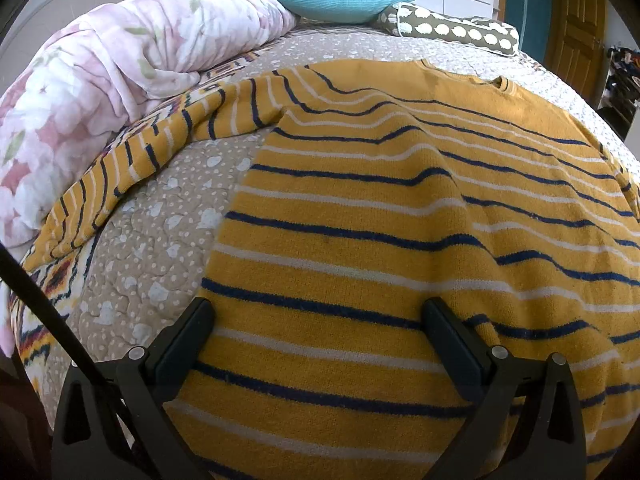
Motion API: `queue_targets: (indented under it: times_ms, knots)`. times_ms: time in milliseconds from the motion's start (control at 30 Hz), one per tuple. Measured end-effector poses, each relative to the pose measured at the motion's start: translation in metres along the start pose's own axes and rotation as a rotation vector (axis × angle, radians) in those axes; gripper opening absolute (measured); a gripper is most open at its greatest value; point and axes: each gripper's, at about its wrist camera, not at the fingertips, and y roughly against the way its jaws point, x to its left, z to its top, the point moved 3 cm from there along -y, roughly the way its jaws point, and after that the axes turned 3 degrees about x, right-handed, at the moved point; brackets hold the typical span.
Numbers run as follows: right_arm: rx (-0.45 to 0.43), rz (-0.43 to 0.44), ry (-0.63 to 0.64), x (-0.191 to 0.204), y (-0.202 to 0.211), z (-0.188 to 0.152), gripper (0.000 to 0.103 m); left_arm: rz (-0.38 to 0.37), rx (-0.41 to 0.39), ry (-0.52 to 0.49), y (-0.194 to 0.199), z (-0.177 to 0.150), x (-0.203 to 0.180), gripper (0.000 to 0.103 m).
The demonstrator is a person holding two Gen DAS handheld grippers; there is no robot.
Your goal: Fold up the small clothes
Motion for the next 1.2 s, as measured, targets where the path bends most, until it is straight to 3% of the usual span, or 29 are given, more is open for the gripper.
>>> queue_targets:
  times_ms: [567, 667, 800, 933, 1133, 1200]
  knots:
    - [0.006, -0.012, 0.004, 0.002, -0.001, 0.000, 0.103, 0.000, -0.011, 0.007, 0.002, 0.000, -0.001, 0.103]
    - [0.007, 0.018, -0.012, -0.002, 0.000, 0.001, 0.103, 0.000, -0.011, 0.007, 0.002, 0.000, -0.001, 0.103]
    - [-0.029, 0.190, -0.161, -0.041, 0.010, 0.003, 0.098, 0.000, -0.011, 0.009, 0.002, 0.000, -0.002, 0.103]
    - [-0.064, 0.134, -0.306, -0.100, 0.013, 0.008, 0.093, 0.000, -0.012, 0.009, 0.002, 0.000, -0.002, 0.103]
    - [-0.077, 0.140, -0.590, -0.193, -0.003, 0.037, 0.091, -0.005, -0.012, 0.011, 0.002, 0.000, -0.002, 0.103]
    - [-0.075, 0.169, -0.680, -0.213, -0.011, 0.049, 0.076, -0.022, -0.014, 0.016, 0.003, 0.000, -0.001, 0.103]
